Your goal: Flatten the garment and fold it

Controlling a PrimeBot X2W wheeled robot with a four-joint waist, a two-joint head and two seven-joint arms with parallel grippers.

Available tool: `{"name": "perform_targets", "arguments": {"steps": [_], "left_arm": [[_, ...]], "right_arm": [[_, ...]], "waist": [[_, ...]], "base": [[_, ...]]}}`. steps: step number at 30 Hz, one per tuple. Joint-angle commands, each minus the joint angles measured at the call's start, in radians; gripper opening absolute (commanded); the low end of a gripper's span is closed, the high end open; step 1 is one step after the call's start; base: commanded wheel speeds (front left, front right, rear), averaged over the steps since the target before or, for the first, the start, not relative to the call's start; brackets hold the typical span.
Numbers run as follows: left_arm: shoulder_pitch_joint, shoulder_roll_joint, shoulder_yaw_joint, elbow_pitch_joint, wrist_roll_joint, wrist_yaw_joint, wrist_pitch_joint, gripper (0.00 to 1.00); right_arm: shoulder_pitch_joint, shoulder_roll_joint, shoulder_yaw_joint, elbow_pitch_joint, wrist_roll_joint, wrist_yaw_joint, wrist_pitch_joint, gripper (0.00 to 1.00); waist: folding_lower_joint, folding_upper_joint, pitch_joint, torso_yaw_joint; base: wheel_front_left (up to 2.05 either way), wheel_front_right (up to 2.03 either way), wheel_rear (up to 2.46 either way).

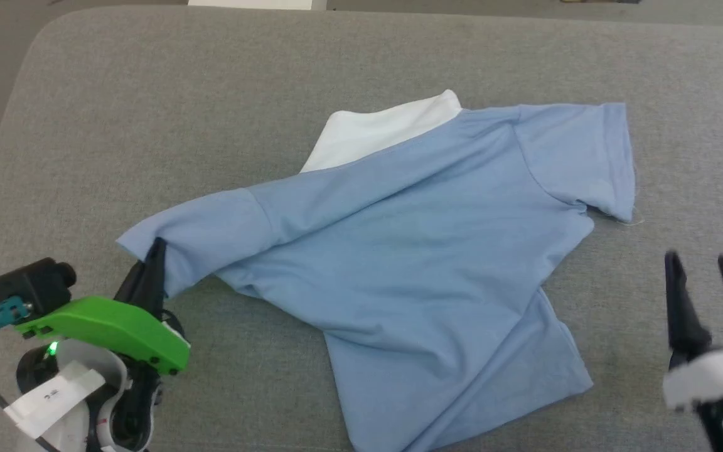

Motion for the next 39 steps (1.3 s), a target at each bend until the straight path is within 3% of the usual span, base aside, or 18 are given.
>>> {"name": "perform_targets", "arguments": {"steps": [1, 10, 11, 13, 21, 29, 30, 31, 35, 39], "left_arm": [[-0.021, -0.004, -0.01, -0.001, 0.006, -0.01, -0.009, 0.0], [-0.1, -0.03, -0.089, -0.026, 0.041, -0.033, -0.025, 0.0], [-0.128, -0.033, -0.116, -0.039, 0.064, -0.037, -0.028, 0.0], [-0.144, -0.034, -0.133, -0.047, 0.08, -0.037, -0.028, 0.0], [-0.184, -0.062, -0.194, -0.067, 0.106, -0.038, -0.027, 0.0], [-0.186, -0.076, -0.213, -0.067, 0.108, -0.031, -0.031, 0.0], [-0.186, -0.077, -0.213, -0.067, 0.107, -0.03, -0.032, 0.0], [-0.186, -0.076, -0.213, -0.067, 0.107, -0.029, -0.031, 0.0], [-0.182, -0.076, -0.209, -0.063, 0.101, -0.022, -0.027, 0.0], [-0.178, -0.082, -0.199, -0.058, 0.081, -0.021, -0.031, 0.0]], "right_arm": [[-0.062, -0.021, -0.002, -0.014, -0.013, -0.001, 0.035, 1.0], [-0.451, -0.216, -0.004, 0.12, 0.036, -0.001, 0.405, 1.0], [-0.556, -0.254, 0.012, 0.212, 0.047, -0.001, 0.53, 1.0], [-0.611, -0.265, 0.008, 0.277, 0.049, -0.001, 0.612, 1.0], [-0.76, -0.313, -0.002, 0.443, -0.02, -0.001, 0.689, 1.0], [-0.793, -0.34, 0.009, 0.55, -0.036, -0.001, 0.754, 1.0], [-0.792, -0.336, 0.006, 0.558, -0.028, -0.001, 0.773, 0.82], [-0.792, -0.331, 0.004, 0.562, -0.02, -0.001, 0.79, 0.0], [-0.79, -0.319, 0.022, 0.548, 0.03, -0.001, 0.866, 0.0], [-0.783, -0.318, 0.041, 0.509, 0.059, -0.001, 0.845, 0.0]], "waist": [[0.0, 0.0, 0.017, 0.013], [0.0, 0.0, 0.122, 0.051], [0.0, 0.0, 0.158, 0.068], [0.0, 0.0, 0.18, 0.082], [0.0, 0.0, 0.25, 0.148], [0.0, 0.0, 0.292, 0.19], [0.0, 0.0, 0.293, 0.191], [0.0, 0.0, 0.293, 0.191], [0.0, 0.0, 0.282, 0.181], [0.0, 0.0, 0.25, 0.163]], "base": [[0.0, 0.0, 0.0], [0.0, 0.0, 0.0], [0.0, 0.0, 0.0], [0.0, 0.0, 0.0], [0.0, 0.0, 0.0], [0.0, 0.0, 0.0], [0.0, 0.0, 0.0], [0.0, 0.0, 0.0], [0.0, 0.0, 0.0], [0.0, 0.0, 0.0]]}}
